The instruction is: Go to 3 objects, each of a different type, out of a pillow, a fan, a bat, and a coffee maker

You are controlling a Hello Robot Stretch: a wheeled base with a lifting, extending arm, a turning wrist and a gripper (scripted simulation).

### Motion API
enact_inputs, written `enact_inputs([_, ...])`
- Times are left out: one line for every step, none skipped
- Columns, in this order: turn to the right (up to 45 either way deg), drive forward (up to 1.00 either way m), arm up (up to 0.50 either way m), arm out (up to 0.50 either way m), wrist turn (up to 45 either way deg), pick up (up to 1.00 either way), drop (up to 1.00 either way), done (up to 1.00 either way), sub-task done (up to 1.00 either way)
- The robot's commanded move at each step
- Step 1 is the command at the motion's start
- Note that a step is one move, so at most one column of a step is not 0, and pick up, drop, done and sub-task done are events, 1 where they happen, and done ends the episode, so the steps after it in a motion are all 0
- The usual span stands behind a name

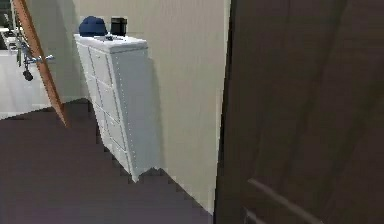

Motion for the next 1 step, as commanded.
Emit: enact_inputs([9.0,0.0,0.0,0.0,0.0,0.0,0.0,0.0,0.0])
